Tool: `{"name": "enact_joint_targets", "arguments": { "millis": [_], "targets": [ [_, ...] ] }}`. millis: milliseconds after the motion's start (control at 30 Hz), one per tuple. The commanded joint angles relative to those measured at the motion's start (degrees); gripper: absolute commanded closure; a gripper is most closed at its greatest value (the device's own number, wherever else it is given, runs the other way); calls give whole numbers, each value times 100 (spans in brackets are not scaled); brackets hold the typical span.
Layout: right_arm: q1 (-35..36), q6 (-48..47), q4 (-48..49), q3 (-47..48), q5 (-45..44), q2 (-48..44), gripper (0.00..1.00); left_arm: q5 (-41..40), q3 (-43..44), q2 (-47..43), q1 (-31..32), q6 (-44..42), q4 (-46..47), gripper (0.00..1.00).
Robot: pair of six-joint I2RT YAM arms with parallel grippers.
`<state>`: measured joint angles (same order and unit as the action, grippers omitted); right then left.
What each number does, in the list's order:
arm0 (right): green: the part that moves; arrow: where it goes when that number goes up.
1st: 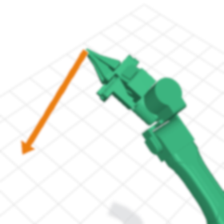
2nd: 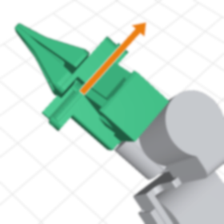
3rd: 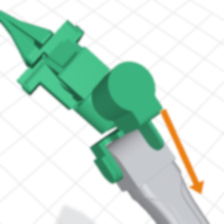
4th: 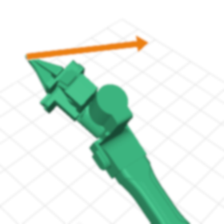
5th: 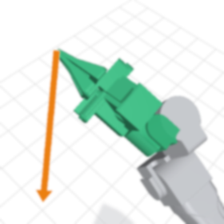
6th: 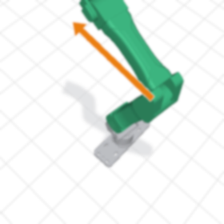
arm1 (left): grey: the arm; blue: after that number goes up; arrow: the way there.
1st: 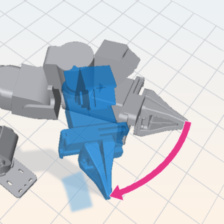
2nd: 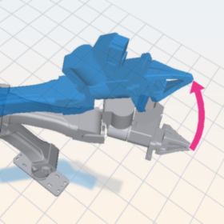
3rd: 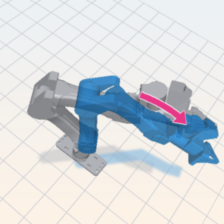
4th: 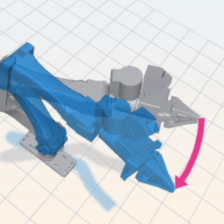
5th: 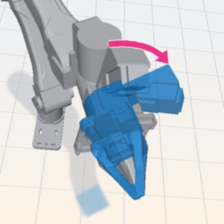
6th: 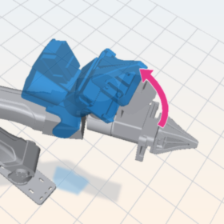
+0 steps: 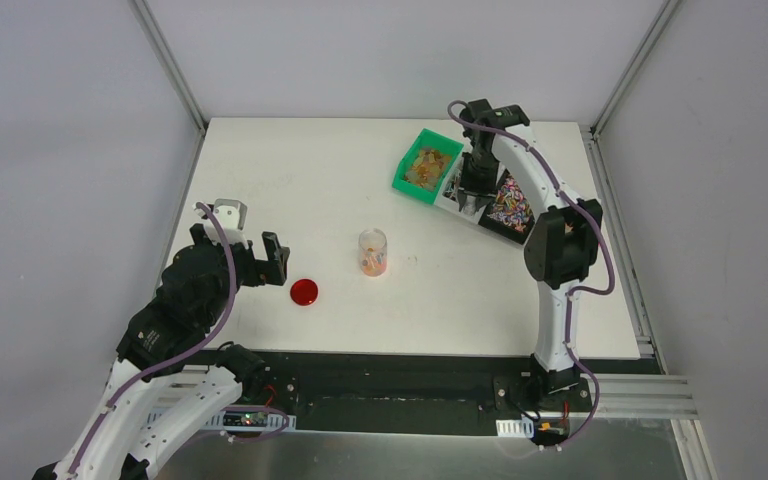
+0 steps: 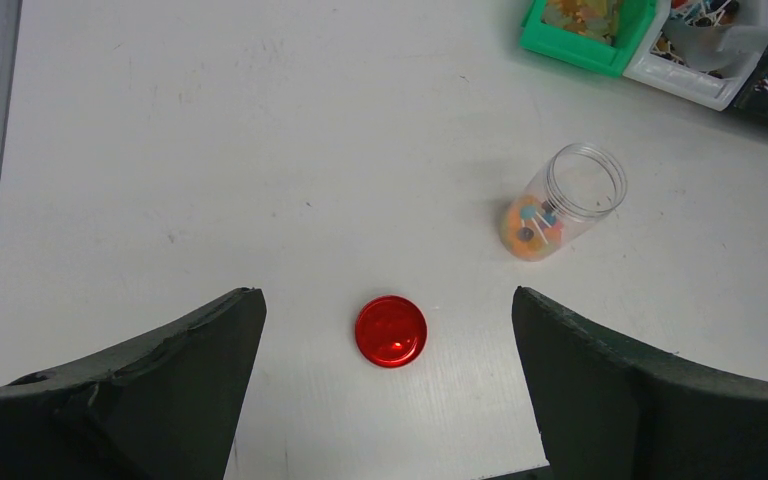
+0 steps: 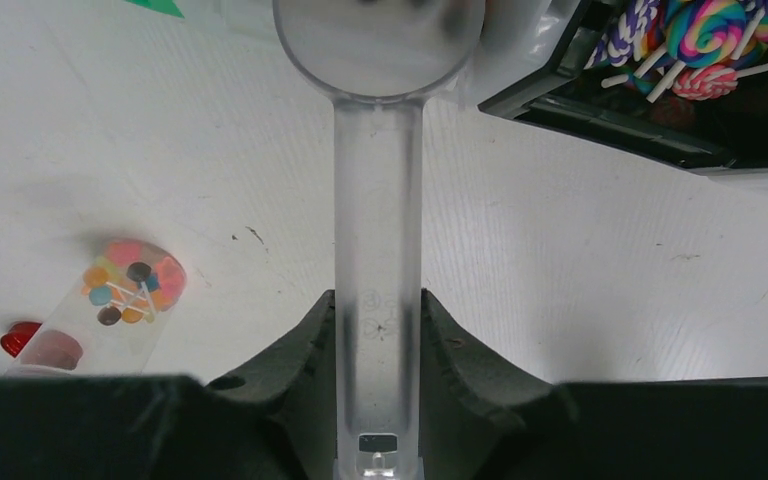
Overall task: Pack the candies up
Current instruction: Scoop the fake candies from the storage box.
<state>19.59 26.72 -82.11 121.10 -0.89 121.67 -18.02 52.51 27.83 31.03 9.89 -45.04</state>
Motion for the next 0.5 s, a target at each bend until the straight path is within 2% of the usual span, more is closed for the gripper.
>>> {"name": "enact_joint_targets", "arguments": {
  "millis": [0,467],
  "targets": [
    [2,159,515,-476,-201,-266,100,-106,-26,-59,-35,-27,139,1],
    [0,62,1348,-1375,-303,-788,100,-105,-35,-28,-35,-29,136,1]
  ]
}}
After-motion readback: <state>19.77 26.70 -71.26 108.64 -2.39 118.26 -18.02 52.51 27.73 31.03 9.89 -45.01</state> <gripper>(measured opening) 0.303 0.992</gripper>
